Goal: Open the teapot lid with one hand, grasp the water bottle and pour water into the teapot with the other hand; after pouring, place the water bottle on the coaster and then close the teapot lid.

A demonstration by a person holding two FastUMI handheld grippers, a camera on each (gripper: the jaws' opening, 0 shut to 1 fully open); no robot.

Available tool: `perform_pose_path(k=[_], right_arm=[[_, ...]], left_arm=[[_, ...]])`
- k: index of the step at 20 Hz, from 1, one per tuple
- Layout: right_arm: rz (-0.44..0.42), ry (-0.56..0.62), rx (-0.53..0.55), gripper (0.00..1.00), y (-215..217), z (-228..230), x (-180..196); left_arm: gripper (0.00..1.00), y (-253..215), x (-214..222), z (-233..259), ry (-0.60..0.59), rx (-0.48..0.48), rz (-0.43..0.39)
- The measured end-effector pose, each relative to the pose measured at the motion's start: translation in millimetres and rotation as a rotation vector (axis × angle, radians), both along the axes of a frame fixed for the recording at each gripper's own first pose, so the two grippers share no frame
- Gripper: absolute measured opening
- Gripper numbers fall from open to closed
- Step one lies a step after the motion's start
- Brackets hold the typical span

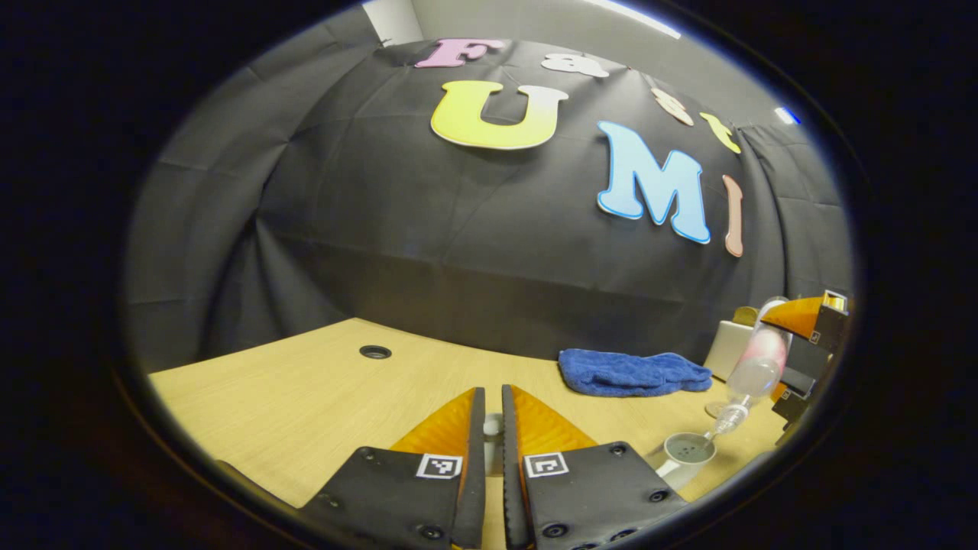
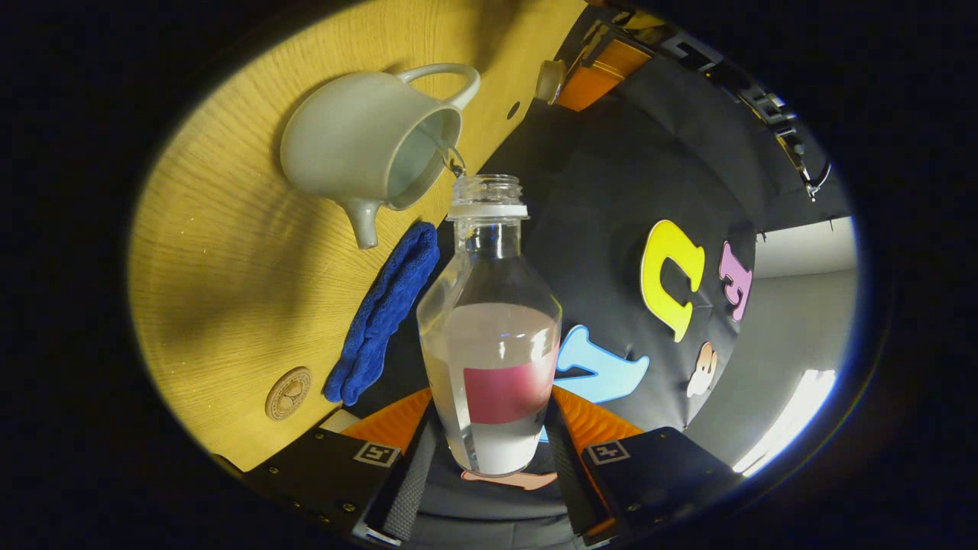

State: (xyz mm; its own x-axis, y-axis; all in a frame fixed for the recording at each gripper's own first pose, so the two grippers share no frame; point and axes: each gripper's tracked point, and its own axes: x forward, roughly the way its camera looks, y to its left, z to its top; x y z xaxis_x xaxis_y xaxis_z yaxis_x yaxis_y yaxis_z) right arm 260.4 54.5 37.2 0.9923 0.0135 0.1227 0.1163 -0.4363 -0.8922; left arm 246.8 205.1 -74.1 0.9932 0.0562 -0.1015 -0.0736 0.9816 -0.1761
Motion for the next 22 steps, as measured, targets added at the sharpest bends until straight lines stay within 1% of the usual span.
perform_pose_path(k=[1, 3, 7, 8, 11, 12, 14, 15, 16, 22], right_arm=[[0.005, -0.006, -0.018, 0.74, 1.9, 0.8, 0.1], [0.014, -0.022, -0.052, 0.74, 4.8, 3.5, 0.0], [0.034, -0.055, -0.103, 0.73, 11.1, 8.9, 0.8], [0.039, -0.062, -0.114, 0.74, 12.5, 9.5, 1.0], [0.058, -0.074, -0.15, 0.73, 19.8, 10.4, 2.8], [0.06, -0.073, -0.153, 0.73, 19.7, 10.3, 3.4], [0.059, -0.073, -0.162, 0.74, 19.5, 10.9, 4.3], [0.059, -0.079, -0.168, 0.73, 19.4, 12.3, 4.1], [0.06, -0.08, -0.169, 0.74, 19.4, 12.2, 4.3], [0.066, -0.084, -0.179, 0.74, 21.1, 12.7, 3.8]], left_arm=[[0.13, 0.5, -0.6, 0.0, 0.0, -0.001, 0.0], [0.19, 0.6, -0.8, -1.1, -0.001, -0.002, 0.0], [0.19, 0.8, 0.1, -0.9, 0.001, -0.001, 0.0], [0.12, 0.3, 0.2, -0.2, 0.001, -0.001, -0.001], [0.12, 0.5, -0.6, -1.4, -0.001, -0.003, -0.001], [0.19, 0.7, -1.0, -0.7, -0.002, -0.005, -0.001], [0.16, 1.2, -0.4, -0.2, -0.001, -0.005, 0.0], [0.19, 0.7, -0.2, -1.2, -0.001, -0.005, -0.001], [0.13, 1.5, -1.2, -1.4, -0.001, -0.005, 0.0], [0.12, 1.4, -0.2, -1.3, -0.001, -0.005, 0.0]])
